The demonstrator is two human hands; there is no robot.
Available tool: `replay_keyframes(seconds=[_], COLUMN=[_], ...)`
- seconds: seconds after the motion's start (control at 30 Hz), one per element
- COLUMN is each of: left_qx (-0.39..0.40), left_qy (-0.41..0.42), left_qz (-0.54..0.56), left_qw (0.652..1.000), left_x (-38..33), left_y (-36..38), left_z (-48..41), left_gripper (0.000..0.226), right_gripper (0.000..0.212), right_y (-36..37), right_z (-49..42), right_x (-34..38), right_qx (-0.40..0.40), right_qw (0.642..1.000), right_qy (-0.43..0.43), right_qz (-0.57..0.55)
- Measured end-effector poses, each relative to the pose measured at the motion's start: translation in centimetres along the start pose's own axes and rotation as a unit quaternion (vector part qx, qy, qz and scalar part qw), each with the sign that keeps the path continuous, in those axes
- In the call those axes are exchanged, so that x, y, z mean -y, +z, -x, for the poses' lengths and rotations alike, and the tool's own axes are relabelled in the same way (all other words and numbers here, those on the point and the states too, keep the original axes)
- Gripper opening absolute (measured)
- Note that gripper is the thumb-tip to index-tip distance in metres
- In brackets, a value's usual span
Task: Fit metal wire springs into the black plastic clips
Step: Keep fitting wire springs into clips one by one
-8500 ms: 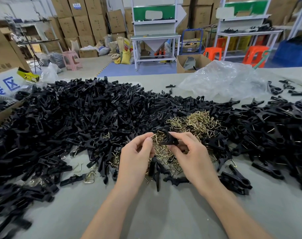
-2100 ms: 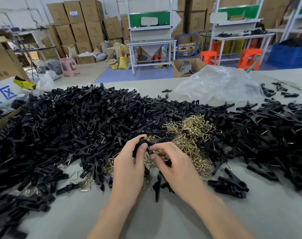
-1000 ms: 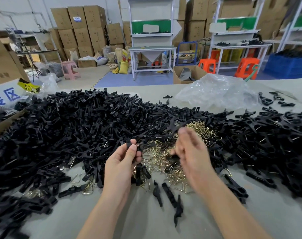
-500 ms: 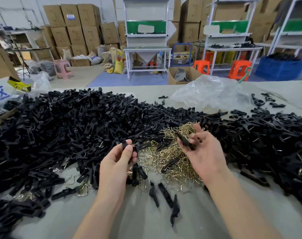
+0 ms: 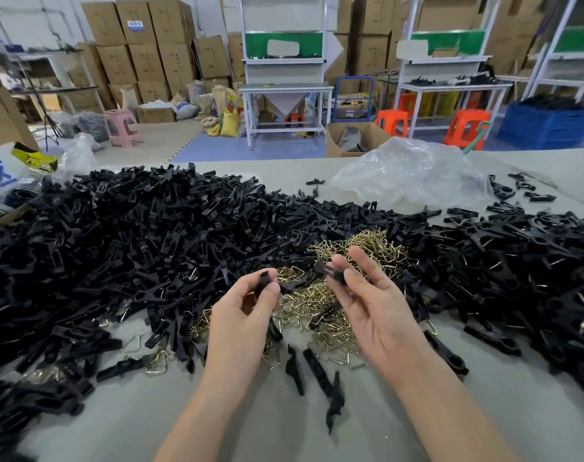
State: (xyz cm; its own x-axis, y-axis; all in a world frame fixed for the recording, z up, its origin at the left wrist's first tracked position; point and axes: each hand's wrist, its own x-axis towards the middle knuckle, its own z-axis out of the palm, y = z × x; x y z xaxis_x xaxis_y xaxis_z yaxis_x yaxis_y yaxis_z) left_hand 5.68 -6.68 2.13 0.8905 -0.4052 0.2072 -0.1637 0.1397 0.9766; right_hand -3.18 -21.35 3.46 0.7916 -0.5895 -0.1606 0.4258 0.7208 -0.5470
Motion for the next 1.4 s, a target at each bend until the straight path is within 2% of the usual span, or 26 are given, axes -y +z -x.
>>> replay_keyframes(seconds=[0.1, 0.3, 0.43, 0.6, 0.73, 0.9, 1.17, 1.23, 1.33, 1.4], left_qx=[0.003, 0.002, 0.009, -0.018, -0.015, 0.05, 0.092, 0.09, 0.056, 0.038], left_qy=[0.017, 0.075, 0.096, 0.064, 0.062, 0.13, 0.173, 0.181, 0.194, 0.178], left_qz=[-0.045, -0.146, -0.174, -0.084, -0.001, -0.126, -0.174, -0.197, -0.233, -0.23], left_qw=[0.999, 0.986, 0.98, 0.994, 0.998, 0.982, 0.965, 0.959, 0.951, 0.956], left_x=[0.2, 0.9, 0.9, 0.1, -0.8, -0.7, -0.3, -0.1, 0.0, -0.1], left_y=[0.0, 0.0, -0.1, 0.1, 0.5, 1.3, 1.8, 1.8, 1.5, 1.2], left_z=[0.1, 0.2, 0.3, 0.1, 0.7, 1.8, 2.0, 1.9, 1.6, 1.4], left_gripper=[0.02, 0.044, 0.052, 0.037, 0.026, 0.031, 0.029, 0.032, 0.029, 0.028], right_gripper=[0.036, 0.034, 0.025, 0.026, 0.034, 0.035, 0.042, 0.041, 0.029, 0.03], right_y=[0.0, -0.1, -0.3, -0.5, -0.5, 0.0, 0.0, -0.1, -0.3, -0.3], right_z=[0.0, 0.3, 0.1, 0.1, 0.1, 0.7, 1.0, 0.9, 0.7, 0.6], right_x=[0.1, 0.0, 0.1, -0.4, -1.4, -2.1, -1.7, -1.7, -1.9, -2.2], right_qx=[-0.006, 0.002, -0.008, 0.028, 0.052, 0.053, 0.025, 0.03, 0.068, 0.095], right_qw=[1.0, 1.0, 1.0, 0.999, 0.994, 0.975, 0.969, 0.968, 0.973, 0.967], right_qy=[-0.017, -0.021, -0.014, -0.022, -0.034, -0.049, -0.094, -0.096, -0.068, -0.053], right_qz=[0.002, 0.015, -0.005, 0.018, 0.087, 0.208, 0.229, 0.229, 0.209, 0.23])
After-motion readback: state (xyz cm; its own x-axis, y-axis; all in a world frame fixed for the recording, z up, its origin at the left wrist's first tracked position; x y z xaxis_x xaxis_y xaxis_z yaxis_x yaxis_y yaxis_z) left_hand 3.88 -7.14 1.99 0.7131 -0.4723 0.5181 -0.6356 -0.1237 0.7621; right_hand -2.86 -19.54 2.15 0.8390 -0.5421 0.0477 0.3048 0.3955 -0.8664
